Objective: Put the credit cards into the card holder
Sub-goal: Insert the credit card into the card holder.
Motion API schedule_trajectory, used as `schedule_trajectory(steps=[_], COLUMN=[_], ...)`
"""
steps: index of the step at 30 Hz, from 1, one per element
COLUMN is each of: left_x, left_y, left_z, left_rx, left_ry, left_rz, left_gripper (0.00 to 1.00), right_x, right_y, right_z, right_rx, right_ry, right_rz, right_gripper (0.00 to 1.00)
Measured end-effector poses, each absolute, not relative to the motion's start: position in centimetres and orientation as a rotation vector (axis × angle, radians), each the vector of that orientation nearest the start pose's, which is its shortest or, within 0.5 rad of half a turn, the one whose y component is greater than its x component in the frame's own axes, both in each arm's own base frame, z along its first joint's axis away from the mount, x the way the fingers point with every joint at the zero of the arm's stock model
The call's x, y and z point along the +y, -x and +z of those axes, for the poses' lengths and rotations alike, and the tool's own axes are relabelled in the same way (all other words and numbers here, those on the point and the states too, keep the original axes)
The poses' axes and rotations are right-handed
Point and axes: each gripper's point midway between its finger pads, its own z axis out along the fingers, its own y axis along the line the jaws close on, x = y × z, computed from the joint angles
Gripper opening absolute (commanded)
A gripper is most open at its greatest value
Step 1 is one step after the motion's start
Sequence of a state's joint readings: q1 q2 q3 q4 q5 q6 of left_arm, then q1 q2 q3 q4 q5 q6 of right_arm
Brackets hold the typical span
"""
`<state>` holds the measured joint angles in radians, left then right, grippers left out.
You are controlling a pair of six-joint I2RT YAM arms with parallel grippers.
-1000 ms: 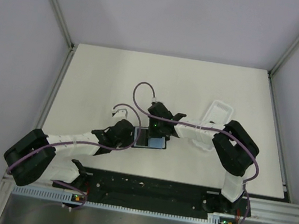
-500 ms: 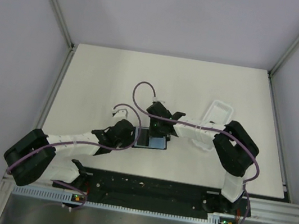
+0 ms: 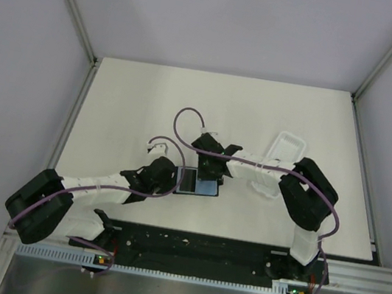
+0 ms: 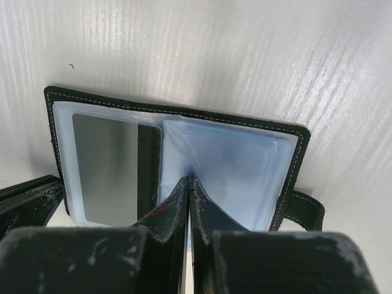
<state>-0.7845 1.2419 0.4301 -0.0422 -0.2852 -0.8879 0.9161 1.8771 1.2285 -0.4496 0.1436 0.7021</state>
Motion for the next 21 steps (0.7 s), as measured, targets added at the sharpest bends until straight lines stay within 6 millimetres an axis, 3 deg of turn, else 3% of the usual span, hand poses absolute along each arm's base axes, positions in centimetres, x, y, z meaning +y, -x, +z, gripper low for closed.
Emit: schedule_trajectory(steps=[21], left_x=[-19.29], left_y=[-22.0], left_z=[2.01], left_rx=[2.416], left_ry=[0.233], left_rz=[-0.425], left_gripper=[0.0], right_x=[32.48], right_y=[-25.67], right_z=[2.73], right_rx=[2.653], right_ry=[0.252], right_rz=[0.26], right_gripper=[0.0])
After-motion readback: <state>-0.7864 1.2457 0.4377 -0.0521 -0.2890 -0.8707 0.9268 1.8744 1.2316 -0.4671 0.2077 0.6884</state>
